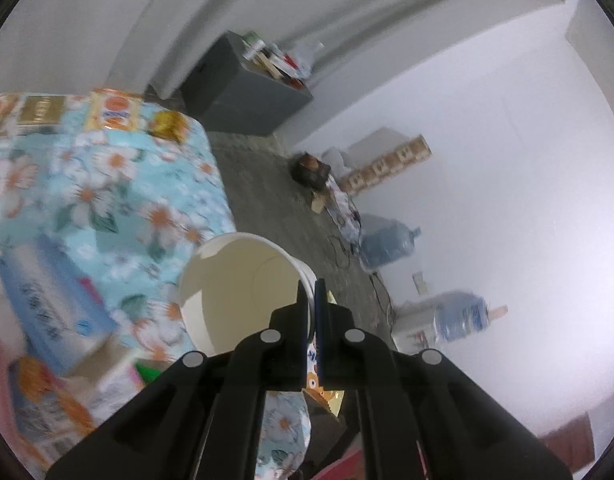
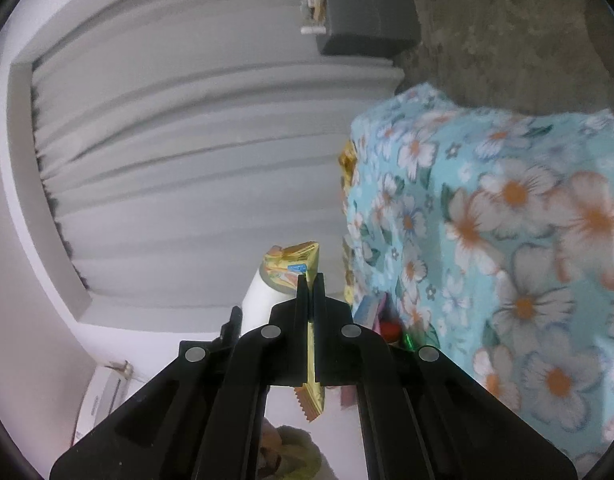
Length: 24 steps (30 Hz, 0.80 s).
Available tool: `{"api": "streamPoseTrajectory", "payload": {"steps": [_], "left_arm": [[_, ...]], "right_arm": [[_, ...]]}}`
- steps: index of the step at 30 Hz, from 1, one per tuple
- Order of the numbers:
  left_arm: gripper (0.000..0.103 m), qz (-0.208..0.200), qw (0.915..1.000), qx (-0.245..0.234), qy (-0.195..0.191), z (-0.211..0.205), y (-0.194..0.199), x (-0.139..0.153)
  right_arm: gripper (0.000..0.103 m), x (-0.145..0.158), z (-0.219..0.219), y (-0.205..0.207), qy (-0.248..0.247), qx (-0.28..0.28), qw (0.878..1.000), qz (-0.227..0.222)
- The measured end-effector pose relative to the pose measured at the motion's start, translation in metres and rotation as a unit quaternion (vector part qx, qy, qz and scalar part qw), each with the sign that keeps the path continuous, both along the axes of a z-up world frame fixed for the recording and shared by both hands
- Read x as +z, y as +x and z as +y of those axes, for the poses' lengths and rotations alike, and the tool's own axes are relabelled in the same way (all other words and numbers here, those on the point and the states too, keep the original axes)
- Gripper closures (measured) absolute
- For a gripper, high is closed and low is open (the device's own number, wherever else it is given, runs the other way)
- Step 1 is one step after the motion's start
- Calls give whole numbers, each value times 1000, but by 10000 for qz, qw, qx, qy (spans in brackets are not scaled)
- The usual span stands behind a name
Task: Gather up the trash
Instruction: 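Carry the cup and packet to the wastebasket and open both tools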
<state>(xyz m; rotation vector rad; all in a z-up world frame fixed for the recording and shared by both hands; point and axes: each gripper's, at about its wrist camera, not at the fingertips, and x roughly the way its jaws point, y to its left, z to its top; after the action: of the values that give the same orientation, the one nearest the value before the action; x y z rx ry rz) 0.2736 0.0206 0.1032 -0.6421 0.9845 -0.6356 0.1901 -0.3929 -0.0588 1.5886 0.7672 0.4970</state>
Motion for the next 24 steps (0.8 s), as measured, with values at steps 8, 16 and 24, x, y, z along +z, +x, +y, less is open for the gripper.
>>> {"api": "streamPoseTrajectory", "payload": {"steps": [8,16,24], "left_arm": [[101,-49,9973,-623,387,-92,-6,-5],[101,-19,9888,-1243,830,-200,-2,-29],[101,1,9679,-1993,1532,-324,-1,-84]], "right_arm": [[102,-16,-49,-31,237,-560,9982,-9],[102,-59,-111,-54,484,-1299,9899,287],[102,-111,-194,-92,-362,-2339,9648,1146]]}}
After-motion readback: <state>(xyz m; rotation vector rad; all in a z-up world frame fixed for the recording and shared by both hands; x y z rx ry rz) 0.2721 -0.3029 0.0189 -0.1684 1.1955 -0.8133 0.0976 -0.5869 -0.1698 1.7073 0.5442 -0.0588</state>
